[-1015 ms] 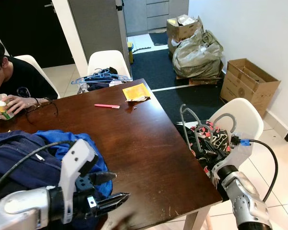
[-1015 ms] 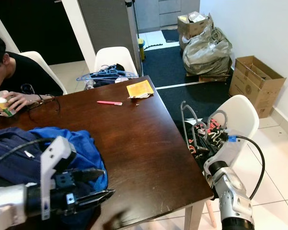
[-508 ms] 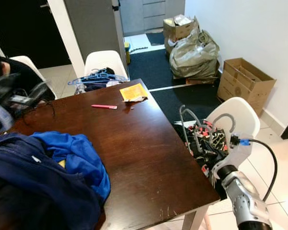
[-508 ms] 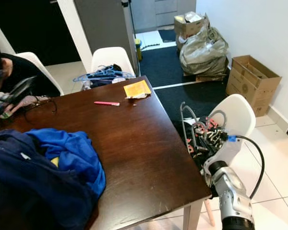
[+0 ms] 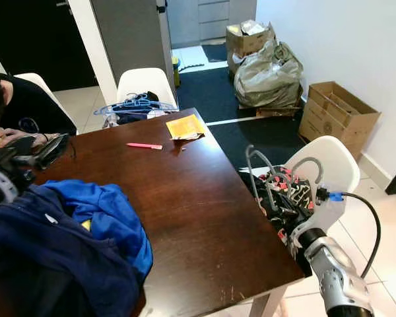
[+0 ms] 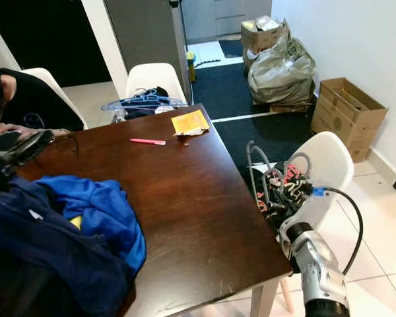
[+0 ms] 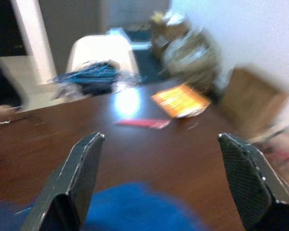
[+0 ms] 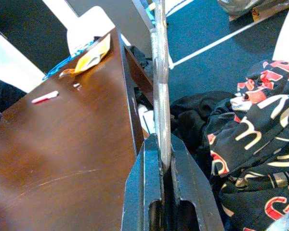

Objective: Hang hanger

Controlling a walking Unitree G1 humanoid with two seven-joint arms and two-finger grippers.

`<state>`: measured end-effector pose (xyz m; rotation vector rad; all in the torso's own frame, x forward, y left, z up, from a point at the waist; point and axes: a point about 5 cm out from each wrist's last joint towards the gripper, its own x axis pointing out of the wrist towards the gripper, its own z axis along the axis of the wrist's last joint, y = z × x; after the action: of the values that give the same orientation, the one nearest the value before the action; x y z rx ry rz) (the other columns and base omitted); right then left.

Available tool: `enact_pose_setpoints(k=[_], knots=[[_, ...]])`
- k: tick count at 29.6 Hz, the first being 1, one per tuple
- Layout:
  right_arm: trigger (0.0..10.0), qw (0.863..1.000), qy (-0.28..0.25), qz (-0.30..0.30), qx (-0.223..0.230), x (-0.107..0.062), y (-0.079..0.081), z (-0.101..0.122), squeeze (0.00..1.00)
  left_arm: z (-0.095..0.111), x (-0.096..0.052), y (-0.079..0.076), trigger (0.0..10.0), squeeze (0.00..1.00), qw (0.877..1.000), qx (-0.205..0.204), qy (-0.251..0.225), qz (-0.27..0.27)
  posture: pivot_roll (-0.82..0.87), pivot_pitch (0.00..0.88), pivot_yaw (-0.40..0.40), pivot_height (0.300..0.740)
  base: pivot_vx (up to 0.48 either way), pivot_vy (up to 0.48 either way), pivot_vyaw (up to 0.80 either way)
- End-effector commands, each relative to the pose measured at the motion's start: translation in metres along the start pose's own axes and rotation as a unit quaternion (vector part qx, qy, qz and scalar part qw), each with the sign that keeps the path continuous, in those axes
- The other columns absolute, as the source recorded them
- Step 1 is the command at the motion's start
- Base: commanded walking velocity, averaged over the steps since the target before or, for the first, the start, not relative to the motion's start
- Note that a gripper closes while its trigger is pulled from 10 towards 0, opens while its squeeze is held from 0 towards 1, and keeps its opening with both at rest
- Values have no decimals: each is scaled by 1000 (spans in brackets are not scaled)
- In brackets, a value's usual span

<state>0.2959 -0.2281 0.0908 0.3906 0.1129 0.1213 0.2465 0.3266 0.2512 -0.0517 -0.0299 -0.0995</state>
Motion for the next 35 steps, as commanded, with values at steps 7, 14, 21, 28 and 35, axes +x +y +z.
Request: enact_pose_setpoints(k=[7, 14, 21, 28, 35], knots=[[10000, 1000, 16, 10, 16, 1, 4, -10, 0, -9, -26, 40, 10000, 0, 991, 96, 87, 38, 18, 0, 81, 740, 0, 0, 0], [10000, 1000, 16, 8, 15, 1, 3, -10, 0, -21, -39, 50, 10000, 0, 984, 119, 135, 5, 21, 1, 75, 740, 0, 0, 0], [10000, 1000, 17, 6, 12, 1, 1, -9, 0, -30, -36, 47, 10000, 0, 981, 120, 151, -25, 15, 0, 67, 740, 0, 0, 0], [10000, 1000, 17, 4, 9, 2, 0, -8, 0, -40, -31, 58, 10000, 0, 981, 119, 150, -13, 11, 5, 60, 740, 0, 0, 0], [10000, 1000, 18, 3, 5, 2, -1, -7, 0, -35, -22, 61, 10000, 0, 987, 111, 118, -12, 0, 5, 51, 740, 0, 0, 0]])
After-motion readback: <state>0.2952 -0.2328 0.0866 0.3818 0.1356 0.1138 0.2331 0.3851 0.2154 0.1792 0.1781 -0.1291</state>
